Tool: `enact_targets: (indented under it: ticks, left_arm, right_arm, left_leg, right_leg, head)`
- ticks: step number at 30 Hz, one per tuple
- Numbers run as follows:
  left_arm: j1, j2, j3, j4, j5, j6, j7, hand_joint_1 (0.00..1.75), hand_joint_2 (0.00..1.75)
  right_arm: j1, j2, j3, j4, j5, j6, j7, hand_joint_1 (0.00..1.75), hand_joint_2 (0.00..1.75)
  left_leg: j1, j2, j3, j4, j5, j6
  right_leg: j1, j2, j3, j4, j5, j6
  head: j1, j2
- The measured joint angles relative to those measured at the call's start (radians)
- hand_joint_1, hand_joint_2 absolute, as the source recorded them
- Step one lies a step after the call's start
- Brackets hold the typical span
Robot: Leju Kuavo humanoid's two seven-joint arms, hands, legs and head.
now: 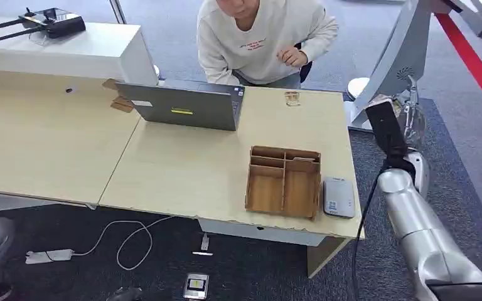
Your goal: Pass the card to the sensor for recognition and then transmit it.
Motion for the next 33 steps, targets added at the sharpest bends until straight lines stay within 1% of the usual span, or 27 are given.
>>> enact_targets:
  ticks: [3, 5, 10, 15, 18, 21, 26, 28, 33]
  left_arm:
    - [0.01, 0.002, 0.0, 0.0, 0.01, 0.006, 0.0, 0.0, 0.0]
    - [0.014, 0.003, 0.0, 0.0, 0.017, 0.008, 0.003, 0.0, 0.0]
    - [0.031, 0.013, 0.0, 0.0, 0.029, 0.014, 0.015, 0.0, 0.0]
    - [0.033, 0.019, 0.001, 0.0, 0.032, 0.016, 0.018, 0.0, 0.0]
    - [0.034, 0.022, 0.002, 0.0, 0.035, 0.017, 0.026, 0.0, 0.0]
    - [0.037, 0.023, 0.002, 0.0, 0.042, 0.024, 0.029, 0.0, 0.0]
    - [0.041, 0.023, 0.002, 0.0, 0.041, 0.029, 0.036, 0.0, 0.0]
    - [0.041, 0.023, 0.002, 0.0, 0.036, 0.029, 0.036, 0.0, 0.0]
    - [0.036, 0.023, 0.002, 0.0, 0.015, 0.025, 0.04, 0.0, 0.0]
  right_arm:
    - [0.003, -0.035, -0.003, -0.022, 0.008, 0.028, 0.045, 1.75, 1.75]
    - [0.013, -0.067, -0.003, -0.042, 0.038, 0.057, 0.095, 1.75, 1.75]
    - [0.062, -0.163, -0.004, -0.093, 0.116, 0.171, 0.202, 1.75, 1.75]
    - [0.11, -0.234, -0.006, -0.124, 0.128, 0.249, 0.242, 1.75, 1.75]
    - [0.127, -0.265, -0.009, -0.137, 0.137, 0.287, 0.252, 1.75, 1.75]
    - [0.133, -0.277, -0.009, -0.145, 0.145, 0.324, 0.256, 1.75, 1.75]
    - [0.139, -0.274, -0.005, -0.162, 0.16, 0.366, 0.261, 1.75, 1.75]
    - [0.148, -0.265, -0.003, -0.176, 0.169, 0.4, 0.27, 1.75, 1.75]
    - [0.184, -0.233, 0.014, -0.23, 0.188, 0.466, 0.319, 1.75, 1.75]
  left_leg:
    - [0.0, 0.0, 0.0, 0.0, 0.0, 0.0]
    - [0.0, 0.0, 0.0, 0.0, 0.0, 0.0]
    - [-0.001, 0.0, 0.0, 0.0, 0.0, 0.0]
    - [0.0, 0.0, -0.001, 0.0, 0.0, 0.0]
    - [0.0, 0.0, -0.001, 0.0, 0.0, 0.0]
    - [0.0, 0.0, -0.001, 0.0, 0.0, 0.0]
    - [0.0, 0.0, -0.001, 0.0, 0.0, 0.0]
    - [0.0, 0.0, -0.001, 0.0, 0.0, 0.0]
    - [0.0, 0.0, -0.001, 0.0, 0.0, 0.0]
  right_leg:
    - [0.0, 0.0, 0.0, 0.0, 0.0, 0.0]
    - [-0.001, 0.0, 0.0, 0.0, 0.0, 0.0]
    - [-0.001, 0.0, -0.001, -0.001, 0.0, 0.0]
    - [-0.001, 0.0, -0.001, -0.001, 0.0, 0.0]
    - [-0.001, 0.0, -0.001, -0.001, 0.0, 0.0]
    - [-0.001, 0.001, -0.001, -0.001, 0.0, 0.0]
    - [-0.001, 0.0, -0.001, 0.0, 0.0, 0.0]
    - [-0.001, 0.0, 0.0, 0.0, 0.0, 0.0]
    - [0.0, 0.0, -0.001, 0.0, 0.0, 0.0]
  head:
    - [0.0, 0.0]
    - [0.0, 0.0]
    - [-0.001, 0.0]
    - [0.0, 0.0]
    - [0.0, 0.0]
    - [0.0, 0.0]
    - [0.0, 0.0]
    - [0.0, 0.0]
    - [0.0, 0.0]
